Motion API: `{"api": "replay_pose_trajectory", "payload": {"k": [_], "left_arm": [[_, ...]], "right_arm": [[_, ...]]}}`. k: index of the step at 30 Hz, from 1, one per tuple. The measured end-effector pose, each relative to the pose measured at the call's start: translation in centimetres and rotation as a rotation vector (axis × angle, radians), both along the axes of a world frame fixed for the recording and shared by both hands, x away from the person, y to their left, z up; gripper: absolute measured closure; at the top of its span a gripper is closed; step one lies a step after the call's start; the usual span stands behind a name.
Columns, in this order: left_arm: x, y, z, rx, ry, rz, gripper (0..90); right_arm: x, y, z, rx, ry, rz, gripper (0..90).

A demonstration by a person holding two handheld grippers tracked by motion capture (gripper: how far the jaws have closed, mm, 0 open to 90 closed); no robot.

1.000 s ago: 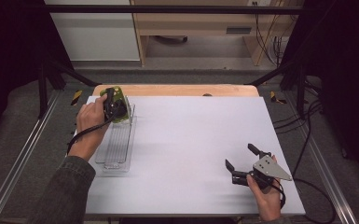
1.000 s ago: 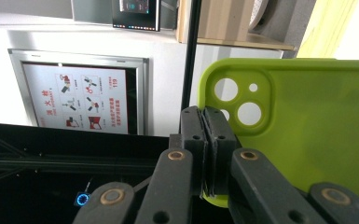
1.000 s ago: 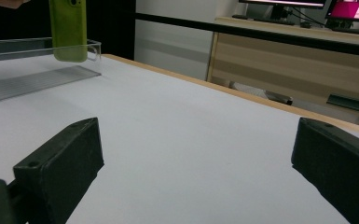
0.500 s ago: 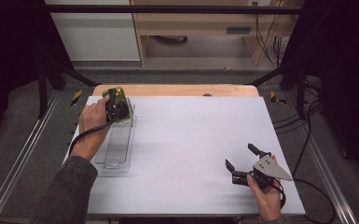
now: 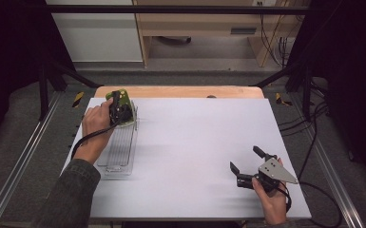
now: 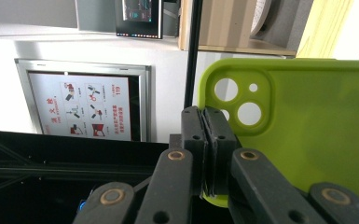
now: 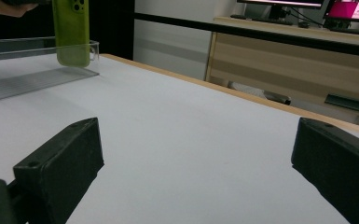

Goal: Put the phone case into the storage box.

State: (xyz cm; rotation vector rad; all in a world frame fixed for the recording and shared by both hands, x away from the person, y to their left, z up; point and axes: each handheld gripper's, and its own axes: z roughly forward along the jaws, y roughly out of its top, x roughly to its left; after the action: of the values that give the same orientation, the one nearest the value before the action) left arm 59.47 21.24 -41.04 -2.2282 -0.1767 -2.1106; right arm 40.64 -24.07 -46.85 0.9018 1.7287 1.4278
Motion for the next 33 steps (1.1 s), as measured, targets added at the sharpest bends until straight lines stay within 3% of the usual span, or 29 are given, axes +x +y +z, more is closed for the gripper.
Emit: {"api": "replay_pose_trajectory", "payload": {"k": [33], "left_arm": [[0.0, 0.2, -0.9, 0.013, -0.032, -0.026, 87.8]], "right_arm": [[0.0, 0.0, 0.0, -0.001, 0.000, -0.003, 2.2]]}}
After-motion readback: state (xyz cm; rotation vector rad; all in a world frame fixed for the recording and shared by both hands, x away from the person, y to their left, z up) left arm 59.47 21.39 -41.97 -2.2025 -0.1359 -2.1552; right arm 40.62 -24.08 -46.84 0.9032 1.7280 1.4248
